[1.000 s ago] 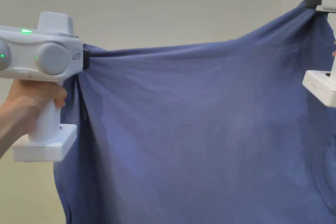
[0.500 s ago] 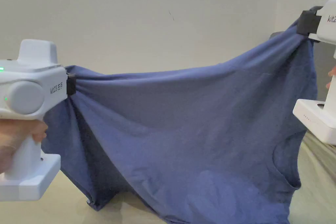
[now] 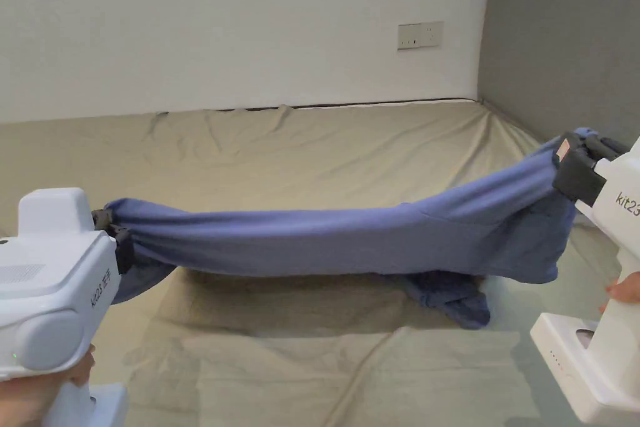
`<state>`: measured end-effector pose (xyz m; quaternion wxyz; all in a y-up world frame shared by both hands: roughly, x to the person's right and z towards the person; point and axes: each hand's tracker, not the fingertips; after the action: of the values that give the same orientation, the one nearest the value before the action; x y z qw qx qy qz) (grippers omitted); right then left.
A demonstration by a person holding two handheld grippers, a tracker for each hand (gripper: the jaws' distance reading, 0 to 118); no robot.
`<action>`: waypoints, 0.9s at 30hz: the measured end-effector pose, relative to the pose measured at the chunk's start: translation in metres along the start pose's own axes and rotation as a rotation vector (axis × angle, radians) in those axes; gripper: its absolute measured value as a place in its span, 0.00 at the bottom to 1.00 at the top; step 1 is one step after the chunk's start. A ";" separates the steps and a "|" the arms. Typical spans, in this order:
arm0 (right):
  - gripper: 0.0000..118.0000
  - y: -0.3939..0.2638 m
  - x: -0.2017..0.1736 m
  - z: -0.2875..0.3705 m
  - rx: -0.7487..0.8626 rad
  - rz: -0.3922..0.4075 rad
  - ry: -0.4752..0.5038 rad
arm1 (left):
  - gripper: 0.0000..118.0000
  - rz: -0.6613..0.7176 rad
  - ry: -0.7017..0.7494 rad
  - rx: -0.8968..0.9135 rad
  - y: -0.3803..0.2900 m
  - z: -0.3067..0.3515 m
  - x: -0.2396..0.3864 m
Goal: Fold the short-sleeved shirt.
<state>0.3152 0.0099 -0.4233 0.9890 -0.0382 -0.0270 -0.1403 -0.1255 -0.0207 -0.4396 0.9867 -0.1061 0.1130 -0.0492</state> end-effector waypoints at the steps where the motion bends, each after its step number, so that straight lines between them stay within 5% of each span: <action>1: 0.01 -0.005 0.006 0.014 0.091 0.099 0.003 | 0.00 0.028 -0.018 0.008 -0.011 0.014 -0.004; 5: 0.01 -0.057 0.027 0.053 -0.066 -0.016 -0.034 | 0.00 0.107 -0.033 -0.046 -0.052 0.058 -0.013; 18: 0.01 -0.154 0.060 0.097 -0.341 0.164 -0.073 | 0.00 0.042 -0.030 -0.271 -0.155 0.083 -0.026; 19: 0.02 -0.156 0.060 0.098 -0.335 0.171 -0.081 | 0.07 0.045 -0.024 -0.275 -0.158 0.083 -0.026; 20: 0.08 -0.156 0.061 0.097 -0.345 0.172 -0.086 | 0.20 0.053 -0.016 -0.286 -0.160 0.082 -0.028; 21: 0.29 -0.158 0.064 0.099 -0.365 0.165 -0.091 | 0.47 0.070 -0.021 -0.316 -0.162 0.080 -0.033; 22: 0.72 -0.159 0.066 0.098 -0.390 0.156 -0.092 | 0.87 0.092 -0.034 -0.356 -0.163 0.077 -0.037; 23: 0.98 -0.161 0.068 0.097 -0.435 0.161 -0.096 | 1.00 0.111 -0.040 -0.403 -0.163 0.082 -0.036; 25: 0.94 -0.157 0.061 0.105 -0.329 0.209 -0.109 | 0.95 0.142 -0.050 -0.334 -0.160 0.095 -0.040; 27: 0.94 -0.149 0.053 0.101 -0.384 0.177 -0.090 | 0.95 0.110 0.007 -0.308 -0.151 0.105 -0.038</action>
<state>0.3197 -0.1393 -0.3090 0.9698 -0.2345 -0.0404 -0.0535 -0.1488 -0.1422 -0.2978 0.9596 -0.2495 0.1281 0.0224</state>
